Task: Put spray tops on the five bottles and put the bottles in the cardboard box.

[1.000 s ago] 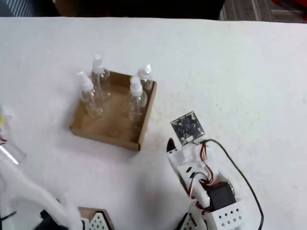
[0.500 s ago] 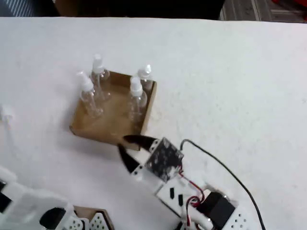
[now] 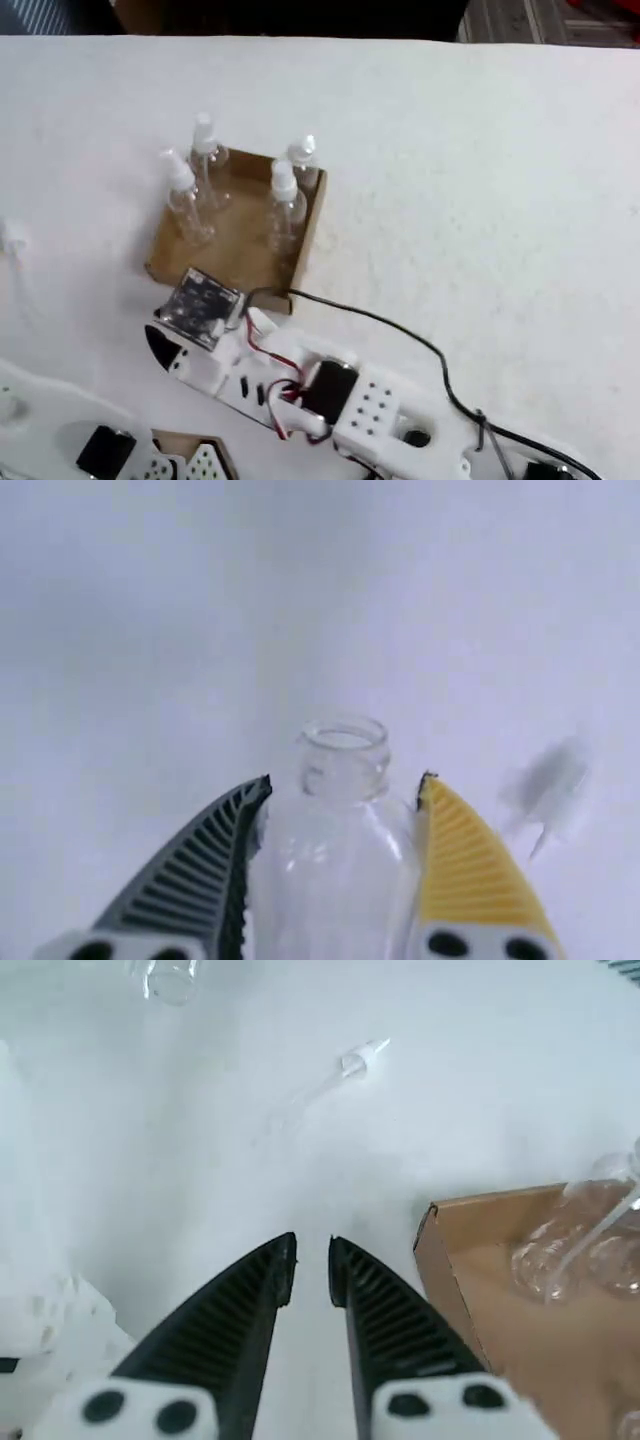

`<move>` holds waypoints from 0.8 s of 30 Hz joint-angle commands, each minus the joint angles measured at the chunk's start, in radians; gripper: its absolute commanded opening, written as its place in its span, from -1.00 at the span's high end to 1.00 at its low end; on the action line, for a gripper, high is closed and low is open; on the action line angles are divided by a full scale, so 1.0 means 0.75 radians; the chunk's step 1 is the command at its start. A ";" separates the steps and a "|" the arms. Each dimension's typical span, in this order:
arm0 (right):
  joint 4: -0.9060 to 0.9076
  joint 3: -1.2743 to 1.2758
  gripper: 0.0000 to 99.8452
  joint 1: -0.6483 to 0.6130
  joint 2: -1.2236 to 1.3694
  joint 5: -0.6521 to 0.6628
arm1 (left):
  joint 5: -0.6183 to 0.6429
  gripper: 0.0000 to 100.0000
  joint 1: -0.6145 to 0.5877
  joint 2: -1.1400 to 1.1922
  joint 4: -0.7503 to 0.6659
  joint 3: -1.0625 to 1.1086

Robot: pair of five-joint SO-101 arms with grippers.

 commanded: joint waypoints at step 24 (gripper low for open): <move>0.472 -0.082 0.94 0.028 -0.228 -0.014 | -0.243 0.96 0.193 0.040 0.276 0.160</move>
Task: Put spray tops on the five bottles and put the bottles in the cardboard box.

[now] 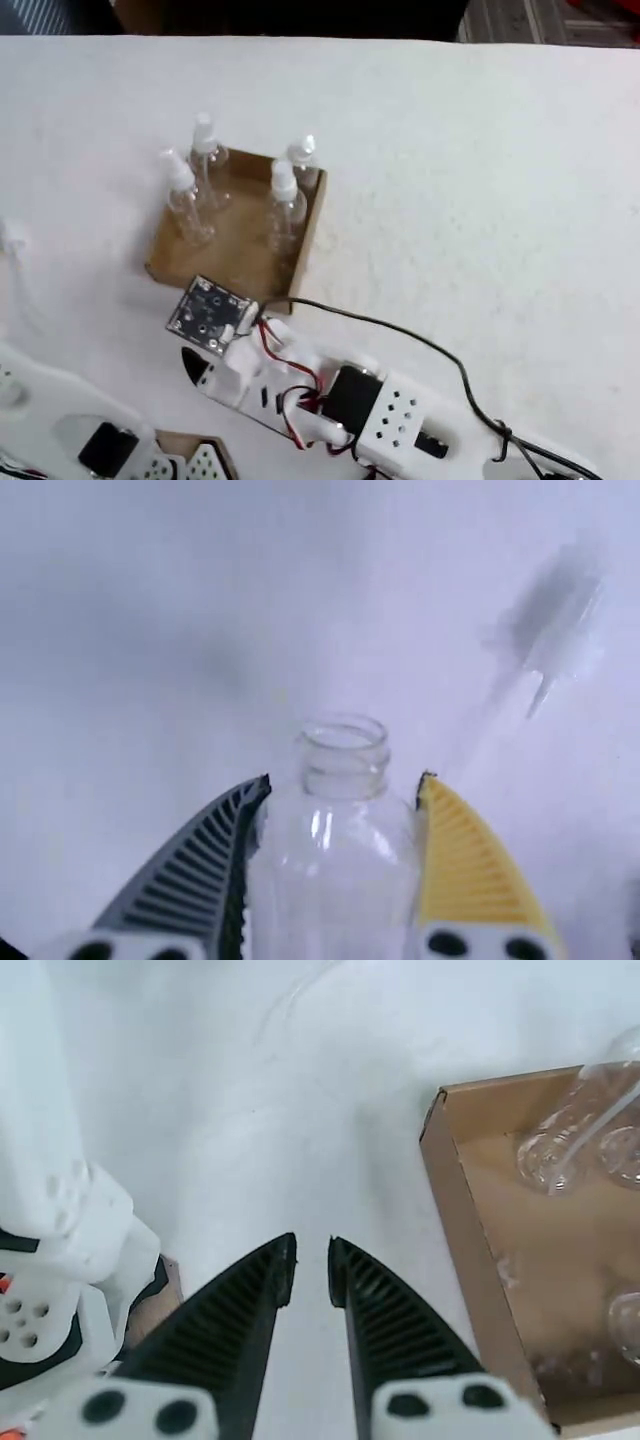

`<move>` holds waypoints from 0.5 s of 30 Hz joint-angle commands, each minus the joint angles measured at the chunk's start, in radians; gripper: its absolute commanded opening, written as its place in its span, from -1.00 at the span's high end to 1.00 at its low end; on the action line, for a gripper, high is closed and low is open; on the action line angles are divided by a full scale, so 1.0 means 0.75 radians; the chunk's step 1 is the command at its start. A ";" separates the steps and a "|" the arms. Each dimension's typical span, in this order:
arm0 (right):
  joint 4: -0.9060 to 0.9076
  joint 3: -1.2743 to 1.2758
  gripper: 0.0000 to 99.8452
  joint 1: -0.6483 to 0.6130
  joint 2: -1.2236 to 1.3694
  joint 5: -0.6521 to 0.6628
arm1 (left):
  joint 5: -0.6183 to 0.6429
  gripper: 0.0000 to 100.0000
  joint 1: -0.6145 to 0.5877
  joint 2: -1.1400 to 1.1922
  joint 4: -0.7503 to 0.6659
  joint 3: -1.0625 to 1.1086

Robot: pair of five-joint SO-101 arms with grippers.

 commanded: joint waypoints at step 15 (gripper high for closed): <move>0.005 -0.045 0.94 0.128 -0.042 -0.012 | -0.035 0.96 0.093 -0.476 -0.673 1.209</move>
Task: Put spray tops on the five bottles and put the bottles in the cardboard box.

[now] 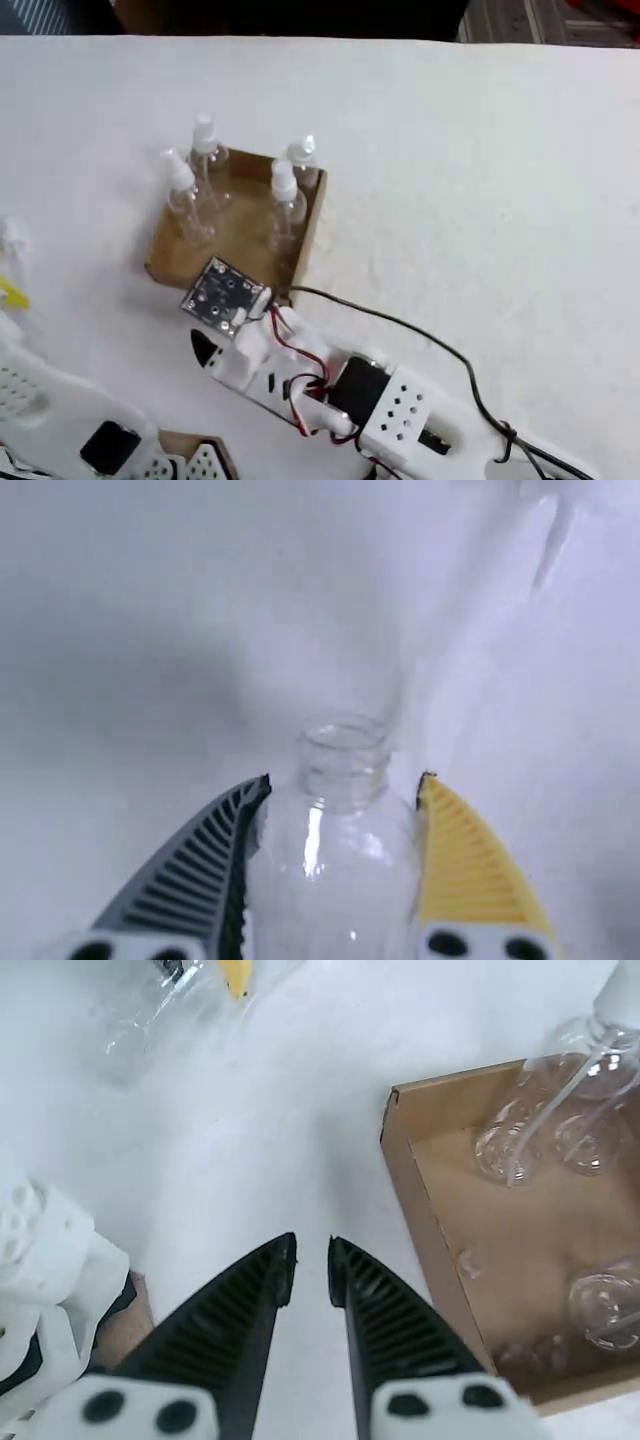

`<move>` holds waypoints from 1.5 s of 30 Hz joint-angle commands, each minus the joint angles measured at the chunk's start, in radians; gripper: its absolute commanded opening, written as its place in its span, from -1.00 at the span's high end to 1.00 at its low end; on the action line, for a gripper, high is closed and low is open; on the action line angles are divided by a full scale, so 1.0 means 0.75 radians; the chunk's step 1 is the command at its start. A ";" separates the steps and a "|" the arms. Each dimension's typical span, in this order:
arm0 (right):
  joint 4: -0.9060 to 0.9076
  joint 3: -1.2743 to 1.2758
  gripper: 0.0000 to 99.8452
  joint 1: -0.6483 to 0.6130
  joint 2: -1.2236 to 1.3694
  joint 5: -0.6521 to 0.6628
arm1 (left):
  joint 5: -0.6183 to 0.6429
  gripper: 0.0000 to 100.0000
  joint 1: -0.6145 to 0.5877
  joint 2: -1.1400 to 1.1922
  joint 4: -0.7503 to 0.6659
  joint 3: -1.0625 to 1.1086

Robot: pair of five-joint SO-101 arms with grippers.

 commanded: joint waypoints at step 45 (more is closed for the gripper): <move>0.007 -0.016 0.94 0.050 -0.024 -0.012 | 0.209 0.46 0.007 -0.107 0.403 -0.524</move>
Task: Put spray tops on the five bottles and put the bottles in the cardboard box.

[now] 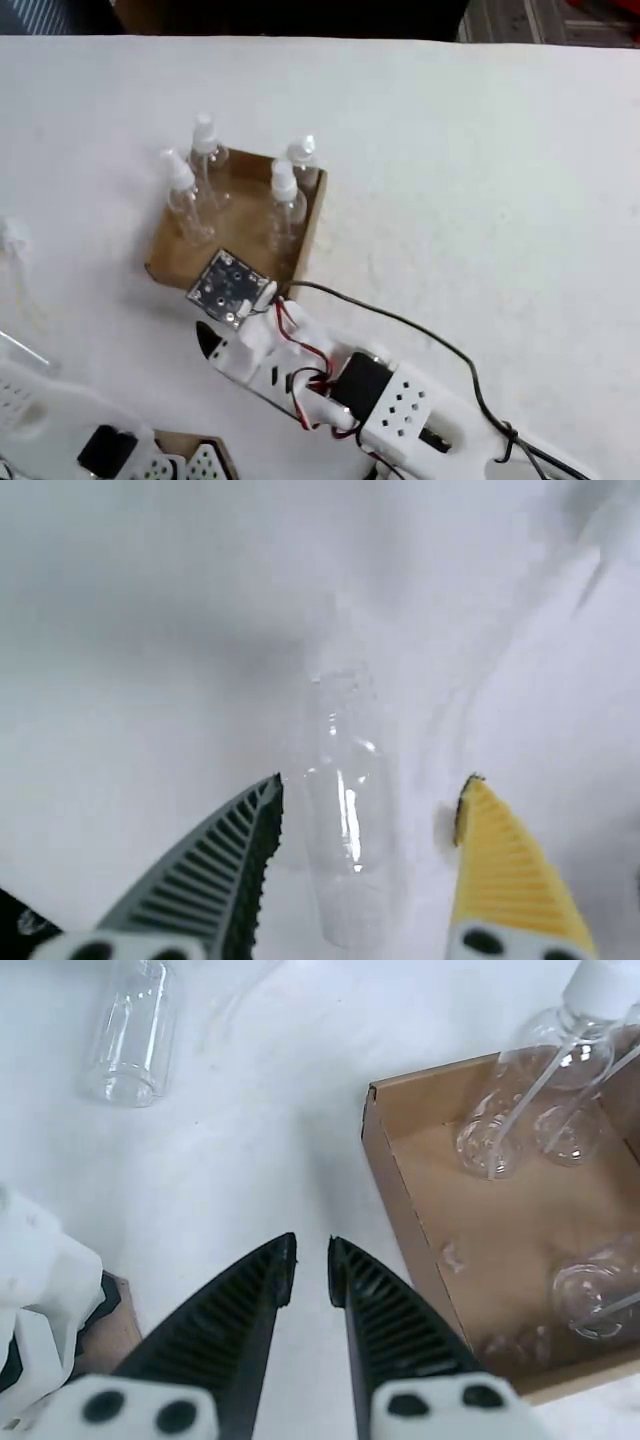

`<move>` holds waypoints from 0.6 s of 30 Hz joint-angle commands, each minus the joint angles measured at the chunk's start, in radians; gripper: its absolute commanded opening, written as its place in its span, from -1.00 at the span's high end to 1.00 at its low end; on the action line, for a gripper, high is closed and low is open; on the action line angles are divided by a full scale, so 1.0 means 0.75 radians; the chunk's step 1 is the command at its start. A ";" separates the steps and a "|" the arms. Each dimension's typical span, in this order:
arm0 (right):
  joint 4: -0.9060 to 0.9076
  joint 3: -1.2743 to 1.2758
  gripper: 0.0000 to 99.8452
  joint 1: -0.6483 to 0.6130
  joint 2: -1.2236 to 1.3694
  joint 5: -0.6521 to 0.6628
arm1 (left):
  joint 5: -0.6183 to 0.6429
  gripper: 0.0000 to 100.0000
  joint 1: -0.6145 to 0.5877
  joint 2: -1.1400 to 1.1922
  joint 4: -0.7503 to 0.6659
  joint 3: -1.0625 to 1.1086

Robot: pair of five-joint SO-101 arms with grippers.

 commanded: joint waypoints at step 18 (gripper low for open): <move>0.007 0.008 0.94 0.015 -0.030 -0.012 | 0.256 0.46 0.324 0.193 -0.186 -0.338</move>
